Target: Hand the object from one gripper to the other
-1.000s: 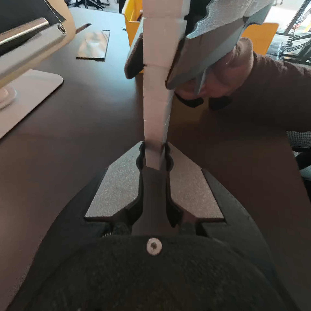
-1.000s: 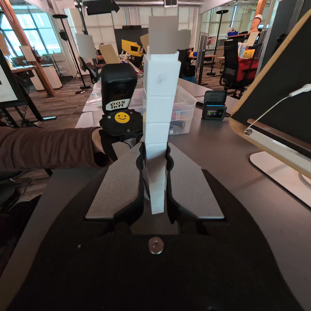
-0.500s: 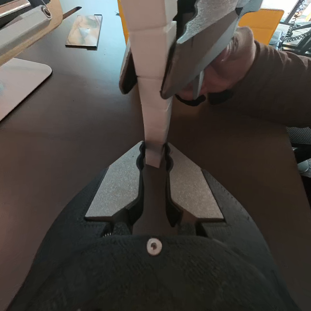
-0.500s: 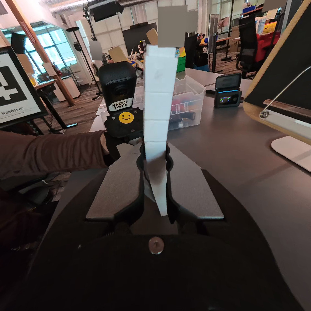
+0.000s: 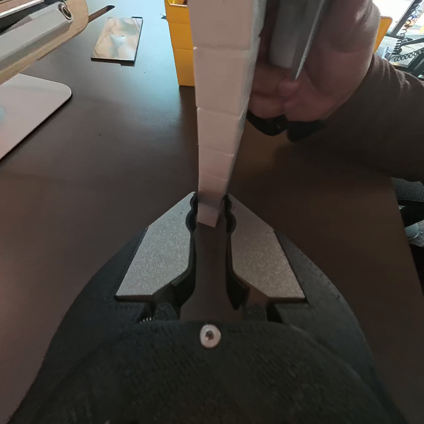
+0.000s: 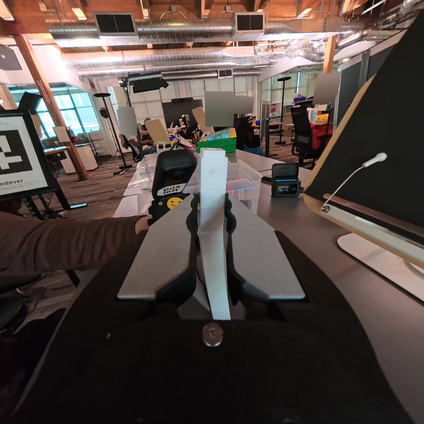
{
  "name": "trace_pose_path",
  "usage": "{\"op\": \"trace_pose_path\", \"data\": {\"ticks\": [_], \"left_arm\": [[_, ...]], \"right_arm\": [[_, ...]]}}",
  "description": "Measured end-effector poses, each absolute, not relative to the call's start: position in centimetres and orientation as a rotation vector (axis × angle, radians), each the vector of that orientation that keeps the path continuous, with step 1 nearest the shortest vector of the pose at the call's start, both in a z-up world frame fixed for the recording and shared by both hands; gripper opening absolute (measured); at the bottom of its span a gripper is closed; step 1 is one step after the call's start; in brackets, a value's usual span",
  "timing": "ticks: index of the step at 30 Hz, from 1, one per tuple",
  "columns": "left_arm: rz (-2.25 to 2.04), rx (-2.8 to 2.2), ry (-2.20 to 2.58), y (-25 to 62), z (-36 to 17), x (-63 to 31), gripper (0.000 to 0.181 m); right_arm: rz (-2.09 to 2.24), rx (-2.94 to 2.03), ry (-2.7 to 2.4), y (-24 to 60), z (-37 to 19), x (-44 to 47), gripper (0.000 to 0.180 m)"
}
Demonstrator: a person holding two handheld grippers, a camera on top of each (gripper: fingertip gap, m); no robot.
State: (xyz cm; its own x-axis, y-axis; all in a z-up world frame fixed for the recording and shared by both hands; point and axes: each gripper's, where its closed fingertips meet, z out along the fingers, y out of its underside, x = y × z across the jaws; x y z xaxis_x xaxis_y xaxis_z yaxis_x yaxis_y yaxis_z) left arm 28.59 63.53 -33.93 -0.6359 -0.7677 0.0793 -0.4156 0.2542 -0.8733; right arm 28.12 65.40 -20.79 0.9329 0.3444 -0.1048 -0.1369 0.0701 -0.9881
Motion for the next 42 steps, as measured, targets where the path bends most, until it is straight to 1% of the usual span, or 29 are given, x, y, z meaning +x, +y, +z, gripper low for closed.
{"op": "trace_pose_path", "data": {"ticks": [1, 4, 7, 13, 15, 17, 29, 31, 35, 37, 38, 39, 42], "left_arm": [[-1.343, -1.088, 2.169, 63.5, -33.9, 28.6, 0.020], [-1.358, -1.099, 2.162, 63.6, -33.8, 28.5, 0.021], [-1.472, -1.054, 2.078, 63.3, -32.0, 28.5, 0.023], [-1.638, -0.940, 1.883, 63.1, -27.1, 28.1, 0.034], [-1.638, -0.916, 1.827, 63.3, -26.3, 28.2, 0.030], [-1.624, -0.920, 1.801, 63.6, -26.3, 28.5, 0.021], [-1.665, -0.925, 1.803, 63.6, -26.4, 28.6, 0.020], [-1.652, -0.926, 1.797, 63.8, -26.4, 28.6, 0.020], [-1.672, -0.959, 1.781, 64.3, -26.3, 28.7, 0.020], [-1.701, -0.967, 1.795, 64.0, -26.4, 28.6, 0.020], [-1.698, -0.970, 1.793, 64.0, -26.4, 28.6, 0.020], [-1.686, -0.971, 1.785, 64.1, -26.4, 28.7, 0.020], [-1.657, -0.977, 1.797, 64.2, -26.8, 28.8, 0.021]], "right_arm": [[0.348, -1.457, -0.195, 65.3, -20.8, 28.0, 0.020], [0.213, -1.471, -0.256, 65.2, -21.0, 28.1, 0.019], [0.121, -1.477, -0.340, 65.1, -21.1, 27.1, 0.019], [0.252, -1.466, -0.271, 65.3, -21.1, 27.6, 0.019], [0.303, -1.452, -0.250, 65.2, -21.2, 27.8, 0.019], [0.319, -1.441, -0.249, 65.2, -21.2, 27.7, 0.019], [0.356, -1.424, -0.227, 65.1, -21.1, 27.9, 0.018], [0.340, -1.416, -0.205, 65.1, -21.0, 28.3, 0.033], [0.349, -1.487, -0.209, 65.3, -22.2, 28.6, 0.035], [0.342, -1.516, -0.208, 65.8, -23.0, 28.5, 0.033], [0.349, -1.533, -0.222, 66.0, -23.3, 28.1, 0.028], [0.362, -1.549, -0.246, 66.1, -23.6, 27.7, 0.020], [0.355, -1.563, -0.249, 66.0, -23.6, 27.8, 0.019]]}}
